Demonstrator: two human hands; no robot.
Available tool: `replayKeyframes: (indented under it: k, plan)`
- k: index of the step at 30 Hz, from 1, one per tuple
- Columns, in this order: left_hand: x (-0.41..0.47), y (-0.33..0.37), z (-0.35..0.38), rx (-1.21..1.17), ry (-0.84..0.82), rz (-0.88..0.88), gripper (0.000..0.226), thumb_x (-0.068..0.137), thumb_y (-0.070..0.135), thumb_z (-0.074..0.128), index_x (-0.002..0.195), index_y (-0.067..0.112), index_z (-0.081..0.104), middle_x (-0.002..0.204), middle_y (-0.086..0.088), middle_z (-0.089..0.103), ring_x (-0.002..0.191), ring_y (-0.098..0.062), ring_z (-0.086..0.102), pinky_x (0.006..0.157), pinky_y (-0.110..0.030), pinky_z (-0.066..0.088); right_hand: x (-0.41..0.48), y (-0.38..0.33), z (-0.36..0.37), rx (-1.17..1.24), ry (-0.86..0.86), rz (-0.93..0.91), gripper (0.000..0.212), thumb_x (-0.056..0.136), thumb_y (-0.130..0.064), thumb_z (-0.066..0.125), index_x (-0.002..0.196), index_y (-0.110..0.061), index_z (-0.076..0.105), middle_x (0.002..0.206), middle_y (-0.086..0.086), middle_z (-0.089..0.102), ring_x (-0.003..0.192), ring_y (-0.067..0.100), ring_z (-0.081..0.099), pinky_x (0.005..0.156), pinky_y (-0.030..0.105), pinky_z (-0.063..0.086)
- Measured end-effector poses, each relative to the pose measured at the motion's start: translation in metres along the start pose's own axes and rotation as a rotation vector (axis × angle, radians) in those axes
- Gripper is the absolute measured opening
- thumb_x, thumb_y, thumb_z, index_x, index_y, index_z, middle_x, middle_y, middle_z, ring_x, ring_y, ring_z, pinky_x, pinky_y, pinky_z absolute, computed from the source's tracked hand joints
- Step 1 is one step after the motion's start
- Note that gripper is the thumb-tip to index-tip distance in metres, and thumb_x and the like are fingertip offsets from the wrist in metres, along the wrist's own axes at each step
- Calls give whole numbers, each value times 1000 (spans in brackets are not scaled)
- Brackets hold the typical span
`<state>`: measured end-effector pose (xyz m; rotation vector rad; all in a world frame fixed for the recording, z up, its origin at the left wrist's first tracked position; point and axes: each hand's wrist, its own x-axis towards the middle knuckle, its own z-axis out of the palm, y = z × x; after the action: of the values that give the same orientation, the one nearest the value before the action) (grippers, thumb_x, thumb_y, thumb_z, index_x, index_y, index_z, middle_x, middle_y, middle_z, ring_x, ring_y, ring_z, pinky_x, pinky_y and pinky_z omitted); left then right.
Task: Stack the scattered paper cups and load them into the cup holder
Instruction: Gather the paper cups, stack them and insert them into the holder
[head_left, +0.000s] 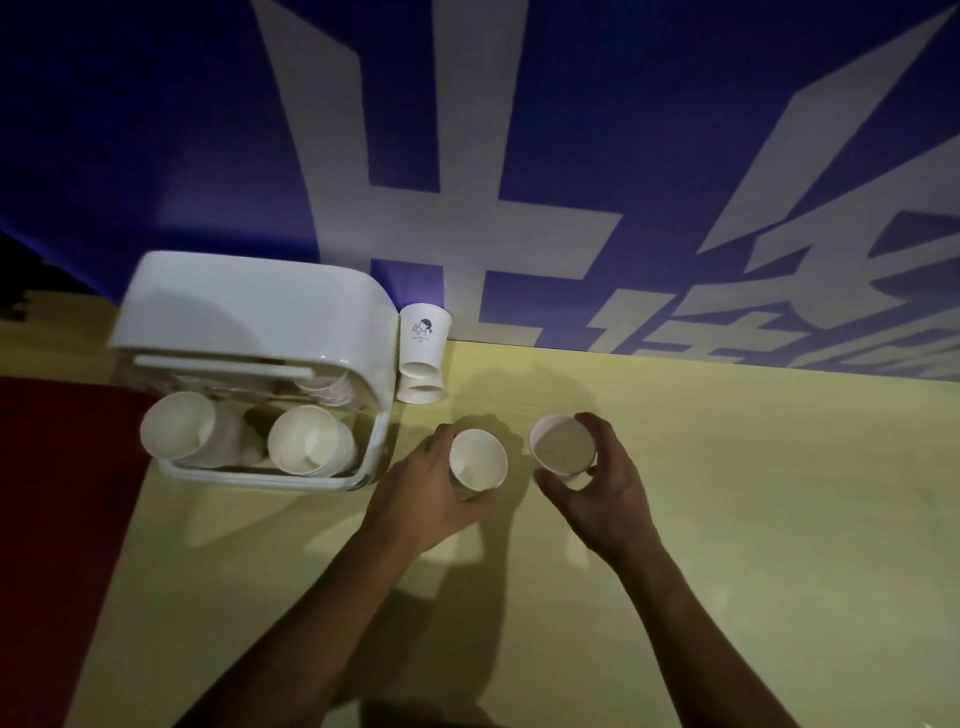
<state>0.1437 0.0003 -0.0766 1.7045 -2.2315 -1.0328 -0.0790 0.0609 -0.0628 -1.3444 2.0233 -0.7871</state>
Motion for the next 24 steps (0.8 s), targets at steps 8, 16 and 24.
replayKeyframes:
  k: [8, 16, 24]
  plan:
    - [-77, -18, -89, -415, 239, -37, 66, 69, 61, 85, 123, 44, 49, 103, 23, 65, 86, -2, 68, 65, -21, 56, -42, -89, 32, 120, 51, -57, 83, 71, -49, 89, 141, -30, 48, 132, -24, 55, 111, -3, 55, 76, 10, 49]
    - [-90, -71, -135, -398, 425, -26, 77, 70, 67, 79, 135, 38, 49, 125, 20, 62, 111, -6, 62, 79, -40, 59, -61, -145, 73, 232, 96, -126, 74, 77, -46, 84, 140, -26, 51, 134, -29, 51, 118, -8, 53, 81, 7, 46]
    - [-73, -94, -143, -233, 396, 4, 77, 77, 53, 82, 142, 35, 45, 127, 13, 63, 94, 10, 54, 77, -30, 56, -71, -156, 89, 246, 140, -155, 74, 78, -25, 88, 141, -22, 50, 135, -32, 49, 123, 0, 54, 87, 12, 49]
